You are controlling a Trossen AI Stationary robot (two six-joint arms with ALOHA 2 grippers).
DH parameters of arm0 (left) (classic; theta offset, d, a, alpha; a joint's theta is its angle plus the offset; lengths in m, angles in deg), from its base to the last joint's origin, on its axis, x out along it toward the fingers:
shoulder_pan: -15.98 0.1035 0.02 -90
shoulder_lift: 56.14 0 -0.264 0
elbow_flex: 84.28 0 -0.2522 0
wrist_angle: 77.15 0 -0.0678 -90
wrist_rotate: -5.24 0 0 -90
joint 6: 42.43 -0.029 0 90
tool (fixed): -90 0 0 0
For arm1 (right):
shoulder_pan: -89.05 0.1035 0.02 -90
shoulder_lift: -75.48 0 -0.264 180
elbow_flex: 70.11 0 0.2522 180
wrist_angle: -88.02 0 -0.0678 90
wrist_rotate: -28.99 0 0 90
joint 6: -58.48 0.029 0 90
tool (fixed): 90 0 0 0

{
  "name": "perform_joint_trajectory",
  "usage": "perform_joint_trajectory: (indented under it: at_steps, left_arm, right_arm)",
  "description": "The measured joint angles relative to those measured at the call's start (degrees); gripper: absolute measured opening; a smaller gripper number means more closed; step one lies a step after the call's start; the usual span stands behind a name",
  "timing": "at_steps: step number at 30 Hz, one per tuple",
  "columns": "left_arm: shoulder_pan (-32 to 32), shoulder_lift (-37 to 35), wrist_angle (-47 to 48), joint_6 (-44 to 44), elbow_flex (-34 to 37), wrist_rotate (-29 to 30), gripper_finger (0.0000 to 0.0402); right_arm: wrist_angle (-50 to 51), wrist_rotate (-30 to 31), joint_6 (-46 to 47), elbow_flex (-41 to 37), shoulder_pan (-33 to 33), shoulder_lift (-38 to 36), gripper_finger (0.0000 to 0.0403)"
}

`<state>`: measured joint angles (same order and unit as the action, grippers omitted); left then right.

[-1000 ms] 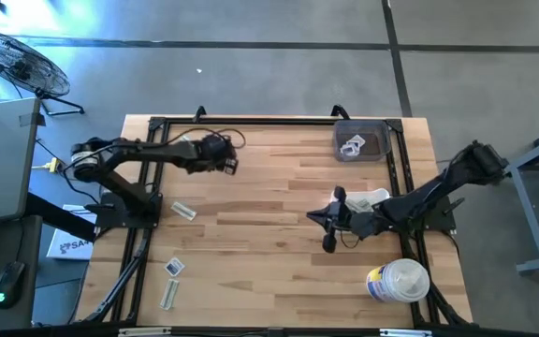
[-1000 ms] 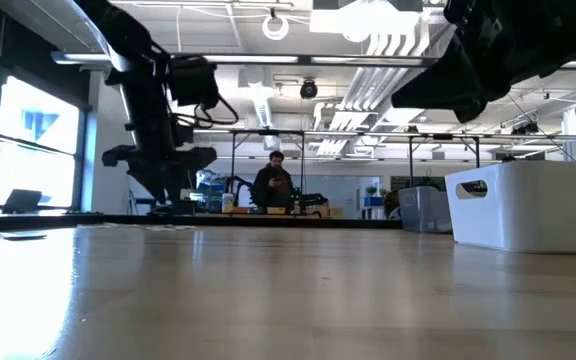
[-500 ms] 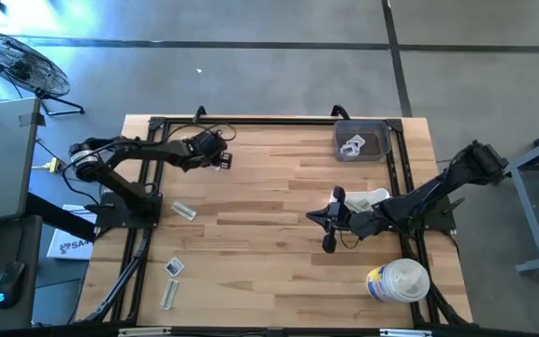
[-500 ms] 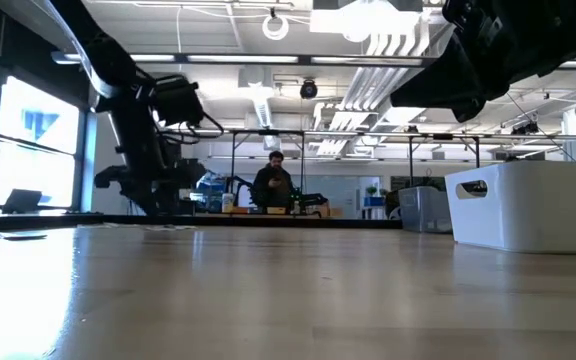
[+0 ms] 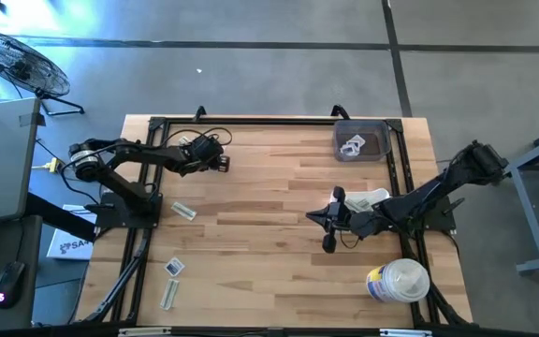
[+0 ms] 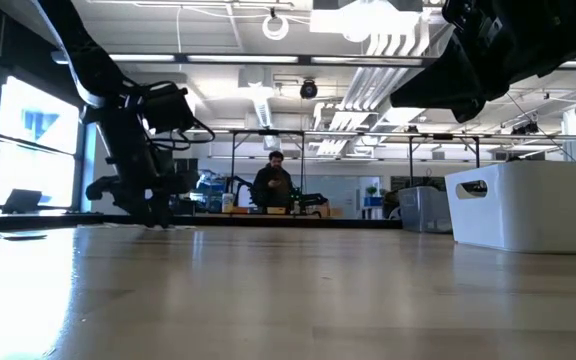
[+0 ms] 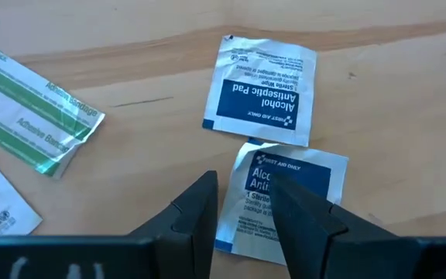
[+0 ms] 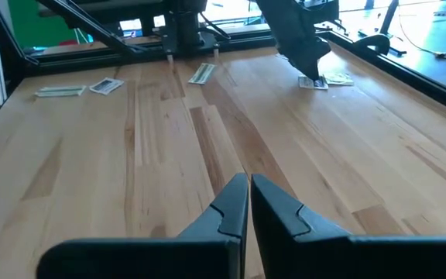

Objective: Pick & Place First Aid Supplies
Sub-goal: Put the alcohol pad into the black bin

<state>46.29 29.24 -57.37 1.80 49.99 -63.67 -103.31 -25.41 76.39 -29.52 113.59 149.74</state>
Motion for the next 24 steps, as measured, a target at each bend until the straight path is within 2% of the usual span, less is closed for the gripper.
perform_joint_trajectory:
  at_steps: [10,20,24]
  left_arm:
    - [-7.26,0.0,2.42,6.61,-0.07,-0.62,0.0117]
    - [-14.82,0.24,3.31,7.09,-2.93,-4.22,0.0117]
    - [-15.48,0.24,3.39,5.84,-2.93,-1.42,0.0117]
  right_arm:
    - [0.73,-0.02,0.0,0.0,0.0,0.0,0.0012]
    - [0.67,-0.02,0.02,0.0,-0.02,0.0,0.0012]
    - [0.67,-0.12,0.02,0.0,-0.02,0.0,0.0012]
